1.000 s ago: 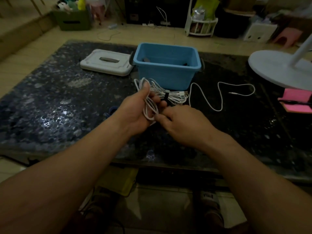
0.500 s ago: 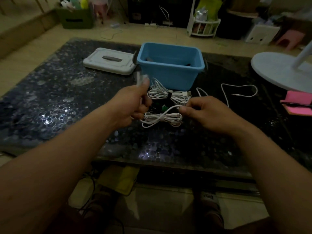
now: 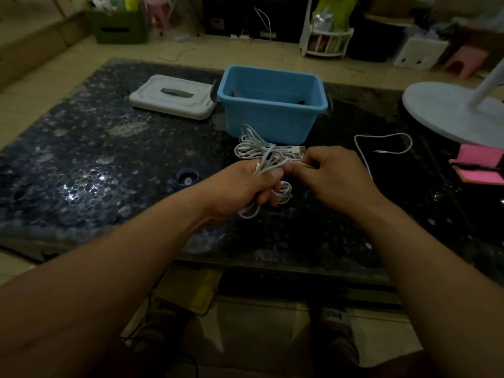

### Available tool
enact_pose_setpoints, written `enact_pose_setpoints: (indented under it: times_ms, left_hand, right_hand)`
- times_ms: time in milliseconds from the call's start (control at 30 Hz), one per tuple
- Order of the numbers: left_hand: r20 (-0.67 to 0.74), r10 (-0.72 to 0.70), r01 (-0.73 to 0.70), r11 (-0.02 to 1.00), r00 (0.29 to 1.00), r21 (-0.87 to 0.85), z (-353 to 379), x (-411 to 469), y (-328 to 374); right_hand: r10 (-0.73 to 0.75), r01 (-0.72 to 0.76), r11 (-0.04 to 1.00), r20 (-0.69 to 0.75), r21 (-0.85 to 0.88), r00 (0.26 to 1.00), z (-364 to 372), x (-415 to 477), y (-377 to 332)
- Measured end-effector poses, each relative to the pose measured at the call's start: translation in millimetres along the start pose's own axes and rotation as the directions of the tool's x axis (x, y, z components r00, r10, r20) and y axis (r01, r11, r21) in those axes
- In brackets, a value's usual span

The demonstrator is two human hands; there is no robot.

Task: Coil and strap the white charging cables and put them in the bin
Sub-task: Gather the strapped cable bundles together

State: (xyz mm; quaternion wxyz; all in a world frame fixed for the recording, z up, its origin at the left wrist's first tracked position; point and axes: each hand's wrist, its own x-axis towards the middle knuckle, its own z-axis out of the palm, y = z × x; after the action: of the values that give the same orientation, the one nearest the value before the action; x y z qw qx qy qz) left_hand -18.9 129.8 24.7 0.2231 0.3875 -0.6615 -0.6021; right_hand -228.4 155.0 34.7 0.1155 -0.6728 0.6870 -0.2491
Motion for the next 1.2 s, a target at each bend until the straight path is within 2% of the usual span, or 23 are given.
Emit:
enact_pose_setpoints:
  times_ms: [133,233,300,400,433,500,567,667,767,833,900,1033,1100,1200]
  left_hand:
    - [-0.046,-0.044,0.027,0.946,0.998,-0.324,-5,2,3]
    - [-0.152,-0.056,-0.032,0.852,0.987,-0.523,-12,4,7]
    - [-0.220,-0.085,-0.066,0.798,0.972,-0.599,-12,6,7]
    - [-0.276,-0.104,-0.095,0.776,0.956,-0.623,-3,10,0]
    - [-0.282,-0.096,-0.098,0.792,0.954,-0.602,1,11,-2]
    - [-0.291,-0.077,-0.098,0.834,0.954,-0.543,11,10,-2]
    - [-0.276,-0.077,-0.088,0.838,0.958,-0.539,17,8,2]
    - [-0.265,-0.131,-0.061,0.789,0.955,-0.611,15,11,0]
    - [-0.288,-0.221,-0.039,0.727,0.932,-0.685,13,12,1]
    - [-0.331,-0.262,-0.036,0.733,0.907,-0.679,13,11,3]
    - [-0.380,-0.266,-0.073,0.728,0.886,-0.681,9,12,4]
    - [-0.417,-0.302,-0.177,0.588,0.857,-0.789,-10,15,12]
    - [-0.387,-0.292,-0.170,0.562,0.874,-0.809,-16,13,15]
    - [-0.319,-0.219,-0.124,0.613,0.922,-0.780,-20,11,13]
  right_hand:
    - [-0.048,0.046,0.997,0.028,0.062,0.998,-3,1,2]
    - [-0.156,0.155,0.985,-0.009,-0.081,0.988,-4,2,5]
    - [-0.160,0.155,0.981,-0.031,-0.115,0.987,-1,2,3]
    - [0.000,0.009,0.987,-0.056,0.161,0.998,8,-1,-14]
    - [0.024,-0.009,0.970,-0.059,0.242,0.998,14,-4,-21]
    - [-0.004,0.019,0.957,-0.052,0.289,0.999,24,-12,-37]
    - [-0.074,0.089,0.968,-0.071,0.236,0.995,33,-20,-50]
    - [-0.164,0.184,0.965,-0.115,0.189,0.980,40,-24,-62]
    - [-0.244,0.249,0.954,-0.055,0.164,0.968,48,-26,-65]
    - [-0.246,0.246,0.957,-0.020,0.155,0.969,52,-30,-63]
    - [-0.241,0.245,0.953,-0.048,0.176,0.969,52,-35,-62]
    - [-0.131,0.154,0.965,-0.116,0.214,0.985,42,-31,-52]
    - [-0.067,0.077,0.984,-0.061,0.161,0.996,38,-24,-40]
    - [-0.102,0.102,0.995,0.033,0.021,0.994,36,-14,-22]
